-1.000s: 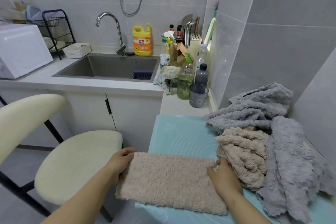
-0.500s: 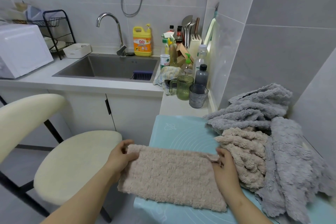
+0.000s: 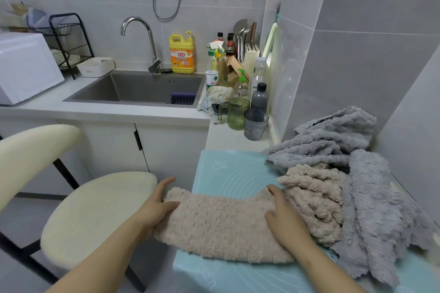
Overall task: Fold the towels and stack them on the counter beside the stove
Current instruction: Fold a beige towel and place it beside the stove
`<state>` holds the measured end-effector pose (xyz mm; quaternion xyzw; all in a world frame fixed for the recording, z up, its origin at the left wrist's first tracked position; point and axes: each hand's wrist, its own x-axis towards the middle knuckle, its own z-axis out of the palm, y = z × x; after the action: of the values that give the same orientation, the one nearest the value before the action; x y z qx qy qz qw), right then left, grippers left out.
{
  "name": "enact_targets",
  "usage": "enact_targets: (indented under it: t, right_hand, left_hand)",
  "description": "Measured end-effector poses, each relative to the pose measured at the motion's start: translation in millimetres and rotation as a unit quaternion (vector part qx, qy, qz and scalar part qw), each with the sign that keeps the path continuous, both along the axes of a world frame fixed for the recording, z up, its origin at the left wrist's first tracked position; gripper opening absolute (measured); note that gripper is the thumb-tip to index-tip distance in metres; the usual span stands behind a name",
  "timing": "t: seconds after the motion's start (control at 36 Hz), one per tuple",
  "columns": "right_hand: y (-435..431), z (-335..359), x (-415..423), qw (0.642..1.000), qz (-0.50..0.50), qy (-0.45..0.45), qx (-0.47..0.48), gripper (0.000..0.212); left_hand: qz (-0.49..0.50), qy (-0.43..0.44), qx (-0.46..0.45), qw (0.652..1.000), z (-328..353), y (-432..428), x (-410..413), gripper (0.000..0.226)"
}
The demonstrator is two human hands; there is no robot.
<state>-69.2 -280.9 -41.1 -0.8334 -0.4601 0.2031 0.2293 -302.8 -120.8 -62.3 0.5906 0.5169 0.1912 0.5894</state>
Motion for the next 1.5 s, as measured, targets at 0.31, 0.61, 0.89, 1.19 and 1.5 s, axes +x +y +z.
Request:
enact_targets:
  t: [0.31, 0.61, 0.89, 1.19, 1.5]
  right_hand:
    - [5, 31, 25, 0.995, -0.037, -0.005, 0.092, 0.043]
    - [12, 48, 22, 0.974, -0.076, 0.17, 0.132, 0.048]
    - [28, 78, 29, 0.963, -0.069, 0.198, 0.169, 0.045]
    - [33, 69, 13, 0.961, -0.054, 0.234, 0.139, 0.041]
    - [38, 47, -19, 0.922, -0.015, 0.372, 0.11, 0.025]
  left_hand:
    - [-0.083, -0.106, -0.123, 0.983, 17, -16, 19, 0.058]
    - [-0.012, -0.125, -0.18, 0.976, 16, -30, 40, 0.024]
    - [-0.03, -0.099, -0.18, 0.978, 22, -38, 44, 0.028]
    - [-0.031, -0.109, -0.225, 0.968, 13, -37, 50, 0.023]
    - [0.012, -0.131, -0.262, 0.956, 8, -36, 56, 0.054]
